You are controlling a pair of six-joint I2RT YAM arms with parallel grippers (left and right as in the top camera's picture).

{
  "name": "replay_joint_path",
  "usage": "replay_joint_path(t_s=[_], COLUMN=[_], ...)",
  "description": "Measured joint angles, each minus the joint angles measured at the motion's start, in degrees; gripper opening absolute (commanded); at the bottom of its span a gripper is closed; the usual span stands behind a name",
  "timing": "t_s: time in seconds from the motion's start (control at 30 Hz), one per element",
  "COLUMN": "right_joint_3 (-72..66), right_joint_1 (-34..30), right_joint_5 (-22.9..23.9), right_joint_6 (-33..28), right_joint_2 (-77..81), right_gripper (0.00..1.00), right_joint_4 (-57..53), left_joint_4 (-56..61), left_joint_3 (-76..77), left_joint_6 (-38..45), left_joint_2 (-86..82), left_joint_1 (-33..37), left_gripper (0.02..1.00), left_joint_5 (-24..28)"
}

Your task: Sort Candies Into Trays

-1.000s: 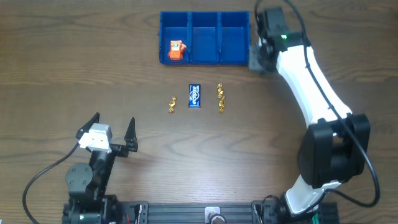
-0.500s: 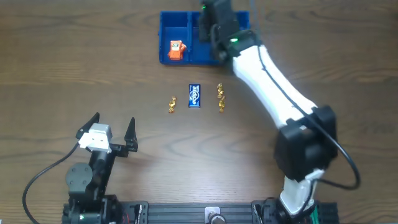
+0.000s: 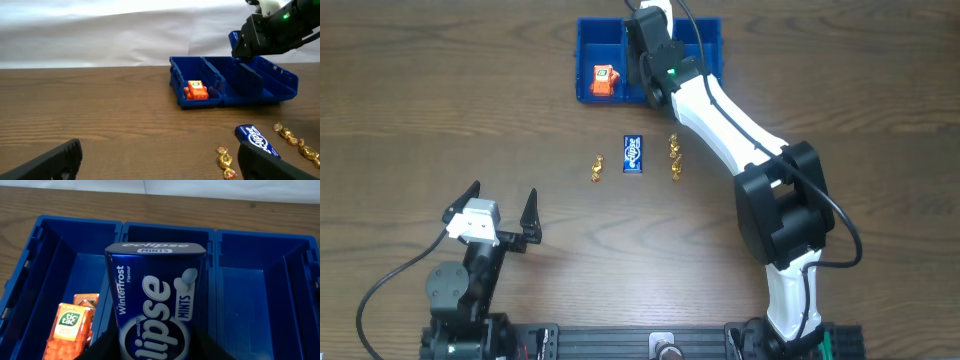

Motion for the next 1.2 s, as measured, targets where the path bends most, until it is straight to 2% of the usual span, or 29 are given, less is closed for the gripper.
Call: replay_joint_path(t_s=[0.07, 0.1, 0.17, 0.2, 0.33, 0.43, 0.7, 0.77, 0.87, 1.0, 1.2], right_joint_3=[0.0, 0.0, 0.0, 0.02, 0.22, 4.2, 24.83, 25.94, 24.92, 16.31, 0.55], right_joint_1=[0.0, 0.0, 0.04, 0.11, 0.59, 1.14, 5.68, 7.45, 9.46, 9.29, 10.27], right_joint_5=[0.09, 0.15, 0.24, 0.42, 0.76, 0.76, 3.74, 3.85, 0.09, -4.68, -9.49], right_joint_6=[0.31, 0.42, 0.68, 1.09, 1.09, 1.03, 2.1, 4.63, 10.91, 16.94, 21.7], right_joint_2=[0.0, 0.0, 0.0, 0.0, 0.0, 0.35, -2.8, -4.57, -5.53, -4.46, -2.49], right_gripper=[0.397, 0.496, 0.915, 1.0, 1.0, 1.0, 1.0, 1.0, 1.0, 1.0, 1.0], right_joint_4=[0.07, 0.13, 0.39, 0.79, 2.27, -2.03, -31.91, -39.5, -51.49, -53.37, -43.47], left_joint_4=[0.0, 0.0, 0.0, 0.0, 0.0, -0.02, -0.02, 0.0, 0.0, 0.0, 0.0], left_joint_3=[0.0, 0.0, 0.0, 0.0, 0.0, 0.0, 0.0, 0.0, 0.0, 0.0, 0.0], left_joint_6=[0.0, 0.0, 0.0, 0.0, 0.0, 0.0, 0.02, 0.02, 0.02, 0.02, 0.02], left_joint_2=[0.0, 0.0, 0.0, 0.0, 0.0, 0.0, 0.0, 0.0, 0.0, 0.0, 0.0], left_joint_1=[0.0, 0.0, 0.0, 0.0, 0.0, 0.0, 0.0, 0.0, 0.0, 0.0, 0.0], left_gripper=[0.998, 0.998, 0.998, 0.998, 0.998, 0.998, 0.998, 0.996, 0.998, 0.998, 0.998], left_joint_5=[0.0, 0.0, 0.0, 0.0, 0.0, 0.0, 0.0, 0.0, 0.0, 0.0, 0.0])
